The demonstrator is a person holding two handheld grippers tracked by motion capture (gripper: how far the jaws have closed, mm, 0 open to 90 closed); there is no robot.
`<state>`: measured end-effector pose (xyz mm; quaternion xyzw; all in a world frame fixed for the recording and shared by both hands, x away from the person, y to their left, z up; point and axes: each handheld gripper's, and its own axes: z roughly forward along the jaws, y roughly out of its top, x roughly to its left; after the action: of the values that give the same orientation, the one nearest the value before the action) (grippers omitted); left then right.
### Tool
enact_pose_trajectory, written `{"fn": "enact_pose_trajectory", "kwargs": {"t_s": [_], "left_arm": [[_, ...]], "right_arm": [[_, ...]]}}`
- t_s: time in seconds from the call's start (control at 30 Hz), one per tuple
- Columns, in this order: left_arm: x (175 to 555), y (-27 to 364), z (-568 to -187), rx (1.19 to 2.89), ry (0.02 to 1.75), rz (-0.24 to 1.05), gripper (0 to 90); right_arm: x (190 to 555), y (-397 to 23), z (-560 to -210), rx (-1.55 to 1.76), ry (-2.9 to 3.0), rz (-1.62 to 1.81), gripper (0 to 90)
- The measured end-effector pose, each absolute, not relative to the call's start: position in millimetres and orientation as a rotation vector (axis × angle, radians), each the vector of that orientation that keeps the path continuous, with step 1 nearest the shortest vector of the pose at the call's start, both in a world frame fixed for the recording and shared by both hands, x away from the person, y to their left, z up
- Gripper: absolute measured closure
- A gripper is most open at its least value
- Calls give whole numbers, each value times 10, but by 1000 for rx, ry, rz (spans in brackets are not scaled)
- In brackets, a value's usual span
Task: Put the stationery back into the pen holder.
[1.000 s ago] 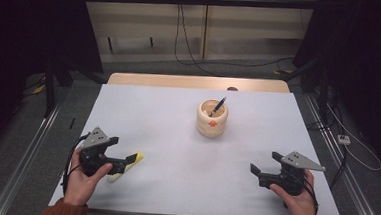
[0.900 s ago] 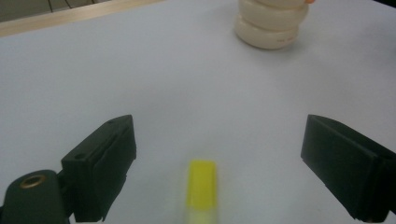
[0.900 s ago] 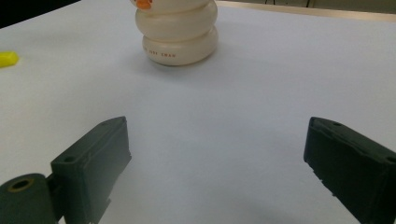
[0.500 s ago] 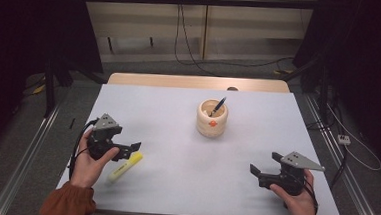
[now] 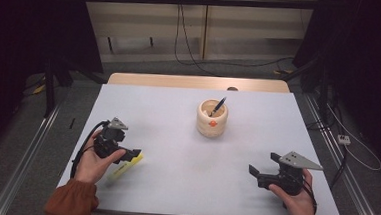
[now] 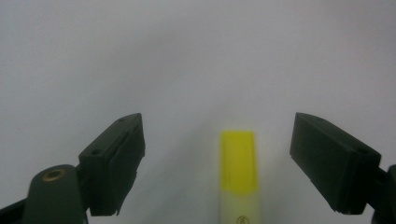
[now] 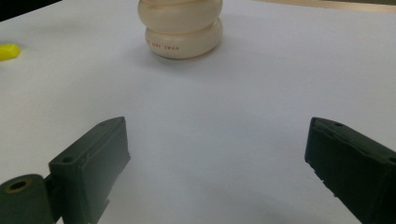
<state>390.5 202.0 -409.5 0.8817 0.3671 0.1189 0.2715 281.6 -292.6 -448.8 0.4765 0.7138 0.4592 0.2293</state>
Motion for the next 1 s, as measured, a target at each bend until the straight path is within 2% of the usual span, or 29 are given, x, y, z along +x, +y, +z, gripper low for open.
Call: {"fn": "enact_pose_trajectory", "kwargs": {"t_s": [0.3, 0.67, 1.0], "left_arm": [[3887, 2021, -4206, 2443, 996, 286, 161], [3860, 1995, -4330, 2512, 1067, 199, 375], [3846, 1970, -4324, 2503, 1106, 184, 475]], "right_arm": [[2814, -2926, -4490, 1304, 1972, 1259, 59], [2801, -2932, -4490, 1297, 1981, 1253, 61], [2805, -2934, -4493, 1291, 1984, 1251, 63]]}}
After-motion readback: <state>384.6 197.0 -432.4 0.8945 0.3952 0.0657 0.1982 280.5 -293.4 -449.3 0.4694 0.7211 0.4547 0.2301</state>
